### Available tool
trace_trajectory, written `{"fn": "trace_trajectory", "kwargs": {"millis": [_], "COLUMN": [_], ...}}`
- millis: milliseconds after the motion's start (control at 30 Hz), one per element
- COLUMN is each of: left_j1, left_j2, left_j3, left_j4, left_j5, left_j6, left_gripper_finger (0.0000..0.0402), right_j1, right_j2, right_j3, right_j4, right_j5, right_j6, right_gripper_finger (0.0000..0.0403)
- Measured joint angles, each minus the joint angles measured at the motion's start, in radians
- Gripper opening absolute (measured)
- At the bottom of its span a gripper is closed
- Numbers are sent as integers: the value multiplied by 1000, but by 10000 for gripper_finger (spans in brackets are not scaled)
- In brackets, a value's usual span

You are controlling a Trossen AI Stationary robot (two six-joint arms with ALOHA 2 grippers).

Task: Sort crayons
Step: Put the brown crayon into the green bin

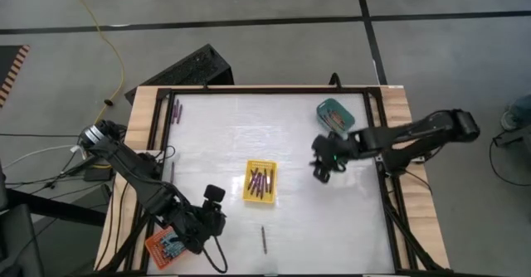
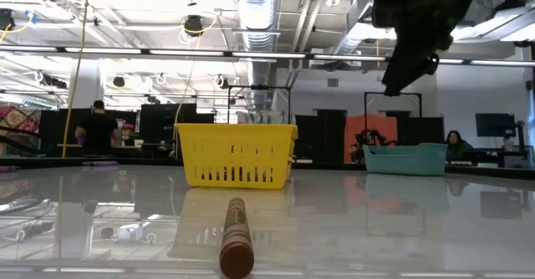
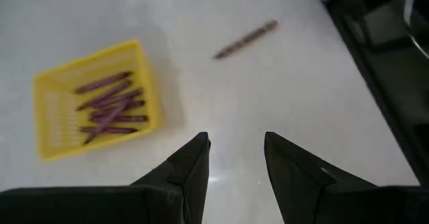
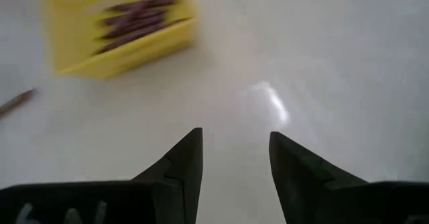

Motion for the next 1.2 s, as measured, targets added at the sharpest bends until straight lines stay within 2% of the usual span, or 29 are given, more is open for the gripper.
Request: {"fn": "trace_trajectory", "kwargs": {"millis": [133,233,433,667,900,1100,1200], "left_j1": [-7,-5,23,69,131,158,161], "left_j2": [69,156,303,380,407,499,543], "left_j3": [0,0,58,121,122,134,173], "left_j4": [10,78,171,251,331,405,386], "left_j5": [105,142,132,142,227,283,294], "left_j6": [237,330,484,670,797,872,897], "left_gripper_finger": [134,134,134,134,134,134,134], "right_j1": [145,232,374,517,611,642,647], "right_j2": [59,104,180,247,339,404,421], "right_j3": [0,0,0,0,0,1,1], "right_j4": [93,155,236,343,453,539,566], "right_j5": [2,6,20,25,27,36,40], "right_j6": [27,55,108,159,229,256,260], "right_gripper_finger": [164,164,164,164,164,164,164]}}
